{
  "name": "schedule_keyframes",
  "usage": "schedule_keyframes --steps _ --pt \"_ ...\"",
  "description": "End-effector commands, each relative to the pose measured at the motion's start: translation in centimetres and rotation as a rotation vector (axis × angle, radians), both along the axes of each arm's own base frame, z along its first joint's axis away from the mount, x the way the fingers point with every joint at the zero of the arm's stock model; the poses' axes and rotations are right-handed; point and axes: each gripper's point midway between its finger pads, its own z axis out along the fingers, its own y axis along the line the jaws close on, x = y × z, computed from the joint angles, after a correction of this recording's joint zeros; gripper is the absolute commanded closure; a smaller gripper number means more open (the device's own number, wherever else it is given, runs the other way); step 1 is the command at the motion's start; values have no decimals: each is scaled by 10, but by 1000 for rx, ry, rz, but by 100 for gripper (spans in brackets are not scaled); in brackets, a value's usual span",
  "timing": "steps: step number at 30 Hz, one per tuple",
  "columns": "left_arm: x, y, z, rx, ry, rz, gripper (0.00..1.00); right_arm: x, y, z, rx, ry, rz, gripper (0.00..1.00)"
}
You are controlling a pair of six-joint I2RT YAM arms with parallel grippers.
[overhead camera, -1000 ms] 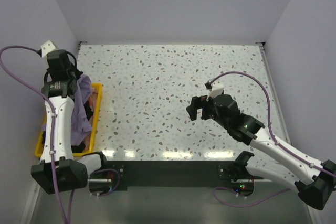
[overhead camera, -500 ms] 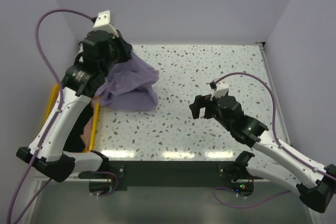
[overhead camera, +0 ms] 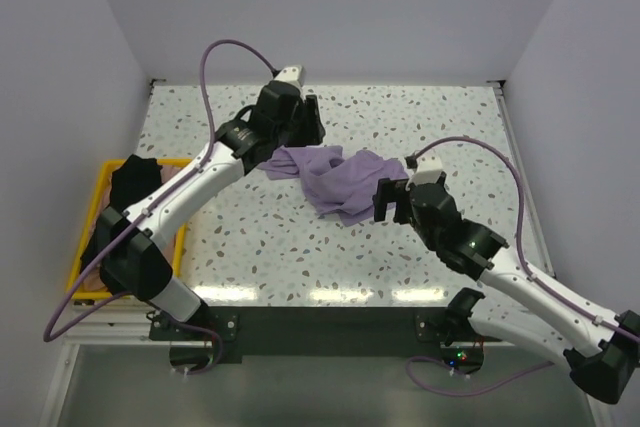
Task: Fold and stack the t-shirts
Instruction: Move the tshirt to the center of the board
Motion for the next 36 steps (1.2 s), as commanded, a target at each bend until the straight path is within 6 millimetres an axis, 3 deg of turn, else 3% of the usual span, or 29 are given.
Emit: schedule_keyframes --steps 1,3,4,6,7,8,10,11,13,14,16,20,25,30,36 --pt "6 6 31 -80 -84 43 40 9 -7 3 -43 -4 -60 1" --pt "3 24 13 -67 -45 87 40 10 -7 0 -68 15 -69 2" --pt "-2 31 -9 -58 -1 109 40 12 -7 -6 -89 35 -72 7" --pt "-7 40 -20 -79 11 121 42 12 2 -11 -82 61 -45 10" --pt "-15 47 -47 -64 61 132 43 12 7 -20 -78 88 -42 12" --pt "-19 50 -54 -68 74 135 44 12 11 -28 -75 106 -30 13" --pt "-27 43 -70 -98 108 103 50 17 27 -35 -37 125 -11 14" --pt "-36 43 -90 -96 143 82 52 23 35 -43 -36 153 -14 15" --pt "-46 27 -98 -159 159 1 57 28 41 -51 -36 174 -22 16" --pt "-57 26 -115 -154 194 -22 59 31 42 -55 -46 181 -38 16" --pt "-73 14 -125 -176 208 -99 61 41 37 -60 -75 171 -96 15" --pt "-85 -1 -133 -166 212 -185 62 56 24 -67 -21 203 -159 14" --pt "-81 -16 -139 -96 208 -249 63 68 9 -76 39 246 -204 15" --pt "-77 -29 -159 -7 224 -287 64 72 0 -76 62 260 -225 15" --pt "-76 -42 -171 108 211 -328 53 73 -13 -77 76 270 -243 14"
